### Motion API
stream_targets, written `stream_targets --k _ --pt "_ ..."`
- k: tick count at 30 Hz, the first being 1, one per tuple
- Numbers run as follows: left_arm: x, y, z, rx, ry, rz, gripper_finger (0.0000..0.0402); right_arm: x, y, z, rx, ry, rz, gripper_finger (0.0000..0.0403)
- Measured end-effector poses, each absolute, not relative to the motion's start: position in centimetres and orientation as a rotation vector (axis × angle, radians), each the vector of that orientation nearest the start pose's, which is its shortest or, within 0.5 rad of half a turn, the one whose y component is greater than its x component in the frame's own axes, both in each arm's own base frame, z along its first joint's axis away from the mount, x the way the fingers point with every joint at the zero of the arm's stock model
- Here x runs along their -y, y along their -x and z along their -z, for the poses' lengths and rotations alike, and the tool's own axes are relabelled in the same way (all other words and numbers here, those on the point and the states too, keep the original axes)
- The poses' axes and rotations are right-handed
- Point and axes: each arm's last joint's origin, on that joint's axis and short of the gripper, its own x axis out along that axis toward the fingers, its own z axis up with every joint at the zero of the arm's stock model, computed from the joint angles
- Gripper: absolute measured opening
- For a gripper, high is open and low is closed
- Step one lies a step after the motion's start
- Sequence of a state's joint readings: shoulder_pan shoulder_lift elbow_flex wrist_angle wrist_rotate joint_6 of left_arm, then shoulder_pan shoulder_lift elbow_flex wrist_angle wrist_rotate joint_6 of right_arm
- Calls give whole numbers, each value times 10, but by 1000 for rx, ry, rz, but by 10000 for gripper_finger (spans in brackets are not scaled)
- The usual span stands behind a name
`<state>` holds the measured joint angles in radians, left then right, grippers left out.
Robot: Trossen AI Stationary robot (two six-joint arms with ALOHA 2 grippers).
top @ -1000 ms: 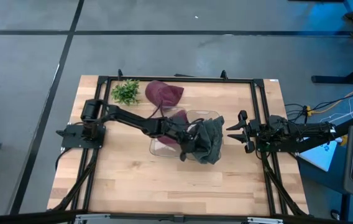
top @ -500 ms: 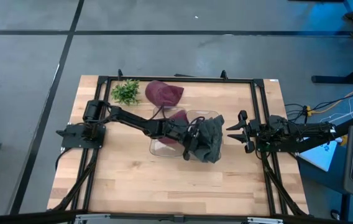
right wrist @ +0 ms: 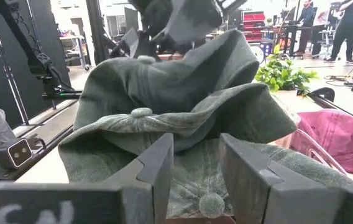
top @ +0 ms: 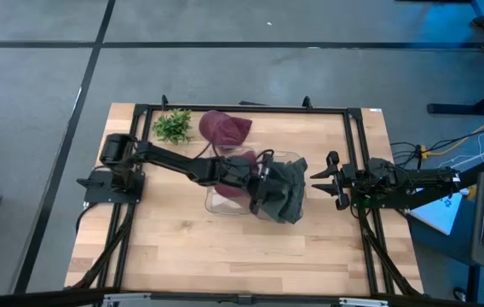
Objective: Pick & Place hat
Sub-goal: Put the blue cap into the right transparent bin, then put the red cap into the left transparent bin
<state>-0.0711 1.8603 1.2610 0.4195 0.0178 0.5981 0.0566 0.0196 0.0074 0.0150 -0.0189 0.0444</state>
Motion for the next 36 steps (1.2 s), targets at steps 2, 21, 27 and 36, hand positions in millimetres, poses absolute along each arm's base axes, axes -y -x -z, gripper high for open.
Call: stream_targets --k 2,21,27,36 --pt "30 -418 -260 -184 -591 149 213 -6 -98 -166 1 -44 -76 131" --pt "18 -347 -320 -459 -562 14 208 -6 -98 -166 1 -44 -76 131" --pt "-5 -322 -320 -677 -635 -111 207 -6 -98 -166 1 -44 -76 131" --pt "-47 -303 -311 -873 -449 -271 207 -6 -98 -166 1 -44 -76 131"
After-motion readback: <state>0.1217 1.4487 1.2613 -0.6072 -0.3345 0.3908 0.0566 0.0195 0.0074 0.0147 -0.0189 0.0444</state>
